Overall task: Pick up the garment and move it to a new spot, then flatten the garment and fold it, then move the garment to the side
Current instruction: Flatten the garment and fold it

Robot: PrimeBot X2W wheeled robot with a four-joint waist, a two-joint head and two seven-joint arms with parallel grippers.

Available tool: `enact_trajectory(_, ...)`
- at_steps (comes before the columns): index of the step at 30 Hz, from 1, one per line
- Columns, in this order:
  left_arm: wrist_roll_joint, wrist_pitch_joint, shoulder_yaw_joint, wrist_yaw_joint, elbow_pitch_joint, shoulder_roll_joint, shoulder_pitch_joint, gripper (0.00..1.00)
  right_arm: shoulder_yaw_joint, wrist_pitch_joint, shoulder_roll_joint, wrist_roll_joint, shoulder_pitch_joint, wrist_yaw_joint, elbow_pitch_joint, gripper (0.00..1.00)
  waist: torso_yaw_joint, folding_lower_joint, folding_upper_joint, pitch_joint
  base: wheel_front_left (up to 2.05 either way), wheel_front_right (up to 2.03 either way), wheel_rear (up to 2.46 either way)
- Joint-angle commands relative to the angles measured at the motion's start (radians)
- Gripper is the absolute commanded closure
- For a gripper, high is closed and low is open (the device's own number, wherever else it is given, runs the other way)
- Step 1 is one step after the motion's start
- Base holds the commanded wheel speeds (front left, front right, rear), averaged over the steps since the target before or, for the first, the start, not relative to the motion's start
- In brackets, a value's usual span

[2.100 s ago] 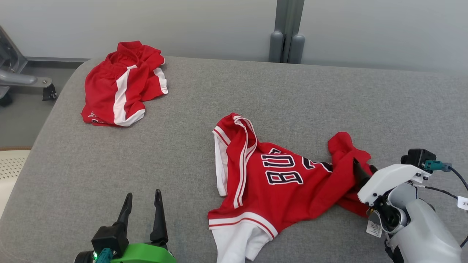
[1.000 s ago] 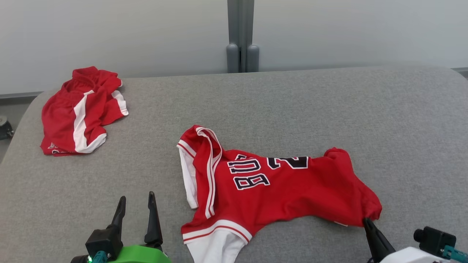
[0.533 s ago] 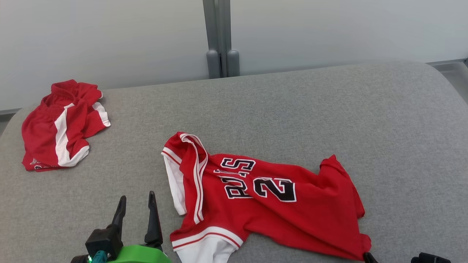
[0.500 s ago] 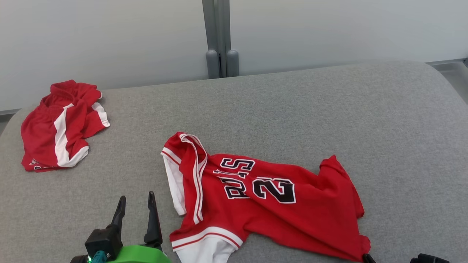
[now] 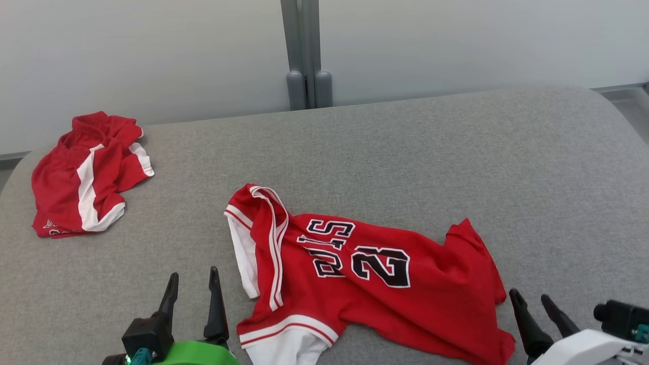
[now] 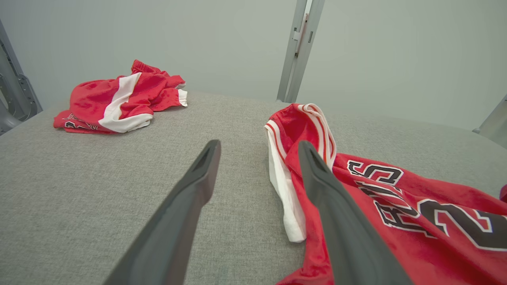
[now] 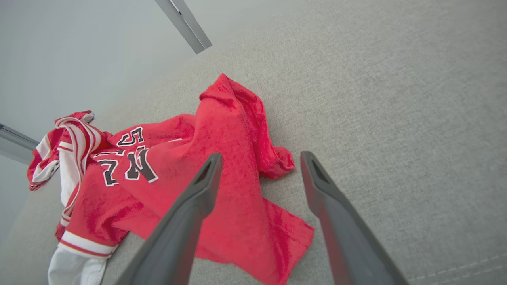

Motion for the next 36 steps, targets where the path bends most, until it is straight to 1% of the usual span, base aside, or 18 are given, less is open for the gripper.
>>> enact_trajectory(1,-0.006,-0.001,-0.004,0.007,0.001,0.003,-0.005,0.0,-0.007,0.02,-0.015,-0.019,-0.032,0.0,-0.021,0.0,0.01,0.0,-0.0001,-0.001,0.0,0.0,0.0)
enact_trajectory(5,-0.012,-0.001,-0.018,0.007,0.004,0.003,-0.015,0.0,-0.029,0.078,-0.046,-0.07,-0.098,0.0,-0.033,0.0,0.044,0.0,-0.0001,-0.003,0.0,0.0,0.0)
enact_trajectory(8,-0.009,-0.001,-0.023,0.007,0.007,0.003,-0.013,0.0,-0.042,0.125,-0.082,-0.096,-0.135,0.0,0.021,0.0,0.07,0.0,-0.0001,-0.001,0.0,0.0,0.0)
enact_trajectory(11,-0.003,-0.001,-0.022,0.005,0.01,0.003,-0.008,0.0,-0.032,0.161,-0.112,-0.108,-0.167,0.0,0.093,0.0,0.089,0.0,-0.0001,0.002,0.0,0.0,0.0)
enact_trajectory(16,0.005,-0.001,-0.022,0.001,0.011,0.003,-0.006,0.0,0.028,0.205,-0.158,-0.08,-0.226,0.0,0.232,0.0,0.116,0.0,-0.0001,0.01,0.0,0.0,0.0)
enact_trajectory(19,0.01,-0.001,-0.025,-0.003,0.014,0.003,-0.01,0.0,0.066,0.216,-0.189,-0.089,-0.266,-0.001,0.324,0.0,0.129,0.0,-0.0001,0.015,0.0,0.0,0.0)
enact_trajectory(25,0.015,0.0,-0.029,-0.006,0.016,0.003,-0.016,0.0,0.162,0.245,-0.213,-0.022,-0.363,0.0,0.492,0.0,0.151,0.0,-0.0001,0.028,0.0,0.0,0.0)
enact_trajectory(26,0.015,0.0,-0.031,-0.007,0.016,0.003,-0.019,0.0,0.182,0.25,-0.219,-0.013,-0.381,-0.001,0.518,0.07,0.156,0.0,-0.0001,0.031,0.0,0.0,0.0)
enact_trajectory(27,0.016,0.0,-0.032,-0.007,0.017,0.003,-0.021,0.0,0.197,0.248,-0.223,-0.009,-0.395,-0.001,0.536,0.54,0.16,0.0,-0.0001,0.033,0.0,0.0,0.0)
enact_trajectory(28,0.016,0.0,-0.033,-0.007,0.016,0.003,-0.024,0.0,0.211,0.242,-0.232,-0.006,-0.415,-0.001,0.557,0.7,0.166,0.0,-0.0001,0.037,0.0,0.0,0.0)
enact_trajectory(29,0.017,0.0,-0.033,-0.006,0.015,0.003,-0.026,0.0,0.22,0.236,-0.239,-0.004,-0.435,-0.001,0.571,0.98,0.169,0.0,-0.0001,0.041,0.0,0.0,0.0)
enact_trajectory(30,0.018,0.0,-0.033,-0.006,0.014,0.003,-0.027,0.0,0.227,0.228,-0.249,0.001,-0.46,-0.001,0.59,1.0,0.173,0.0,-0.0001,0.046,0.0,0.0,0.0)
enact_trajectory(34,0.019,0.0,-0.033,-0.008,0.009,0.003,-0.039,0.0,0.245,0.184,-0.292,-0.019,-0.578,-0.001,0.649,1.0,0.186,0.0,-0.0001,0.066,0.0,0.0,0.0)
enact_trajectory(36,0.017,0.0,-0.036,-0.008,0.005,0.003,-0.046,0.0,0.239,0.155,-0.298,-0.032,-0.644,-0.001,0.682,1.0,0.193,0.0,-0.0001,0.076,0.0,0.0,0.0)
